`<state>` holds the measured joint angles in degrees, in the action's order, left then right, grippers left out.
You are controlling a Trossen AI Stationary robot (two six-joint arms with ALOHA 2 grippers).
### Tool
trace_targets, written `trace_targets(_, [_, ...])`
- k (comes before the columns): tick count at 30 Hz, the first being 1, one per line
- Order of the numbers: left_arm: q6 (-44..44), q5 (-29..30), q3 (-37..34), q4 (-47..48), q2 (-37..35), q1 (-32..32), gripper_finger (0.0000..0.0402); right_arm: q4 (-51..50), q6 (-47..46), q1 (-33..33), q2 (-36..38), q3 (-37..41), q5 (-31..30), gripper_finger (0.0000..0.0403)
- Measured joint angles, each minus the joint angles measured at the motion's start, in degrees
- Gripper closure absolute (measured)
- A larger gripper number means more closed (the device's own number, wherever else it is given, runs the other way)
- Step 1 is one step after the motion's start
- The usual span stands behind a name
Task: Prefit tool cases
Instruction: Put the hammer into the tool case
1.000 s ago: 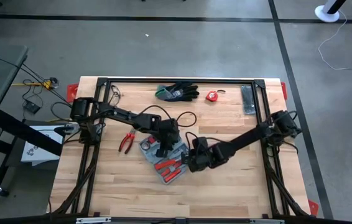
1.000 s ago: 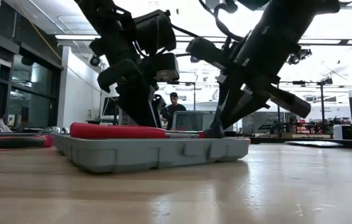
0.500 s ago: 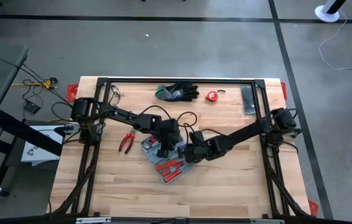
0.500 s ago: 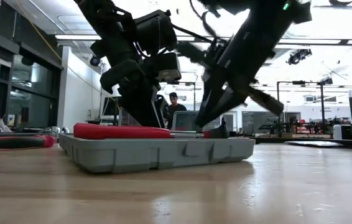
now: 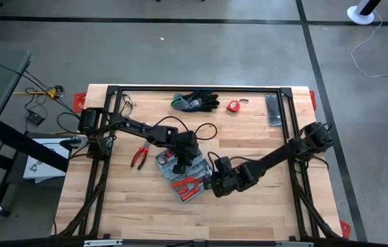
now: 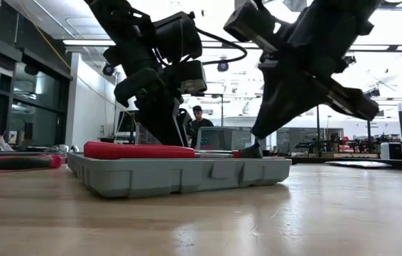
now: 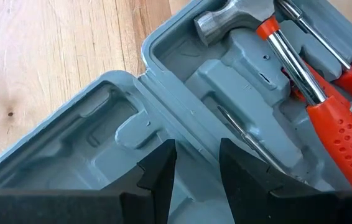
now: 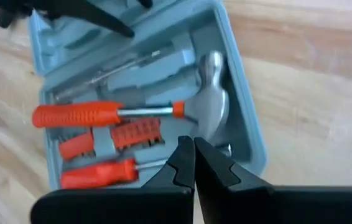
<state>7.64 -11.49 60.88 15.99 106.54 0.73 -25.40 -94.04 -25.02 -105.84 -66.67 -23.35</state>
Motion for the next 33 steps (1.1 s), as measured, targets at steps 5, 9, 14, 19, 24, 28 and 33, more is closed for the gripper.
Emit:
trace_targets(5, [0.0,0.0,0.0,-0.2,0.0,0.0,0.0287,-0.3,2.6,2.4,-1.0,0.0,1.9,0.0403])
trace_targets(9, [0.0,0.0,0.0,-0.2,0.0,0.0,0.0287,-0.4,2.9,3.3,-0.6,0.1,0.5,0.0403])
trace_targets(14, [0.1,0.0,0.0,-0.3,0.0,0.0,0.0287,-0.2,2.9,1.0,1.6,0.0,0.0,0.0403])
trace_targets(19, [0.1,0.0,0.0,-0.4,0.0,0.0,0.0287,-0.1,1.3,-0.8,1.3,0.0,1.4,0.0403])
trace_targets(24, [0.1,0.0,-0.1,-0.4,0.0,0.0,0.0287,-0.7,1.4,-0.2,-0.6,0.0,3.0,0.0403])
trace_targets(28, [0.0,0.0,-0.1,-0.4,0.0,0.0,0.0287,-0.2,1.9,1.9,-3.0,0.0,4.0,0.0403])
trace_targets(33, [0.1,-0.1,-0.1,-0.3,0.0,0.0,0.0287,1.6,4.4,4.6,-3.7,0.0,3.9,0.0403])
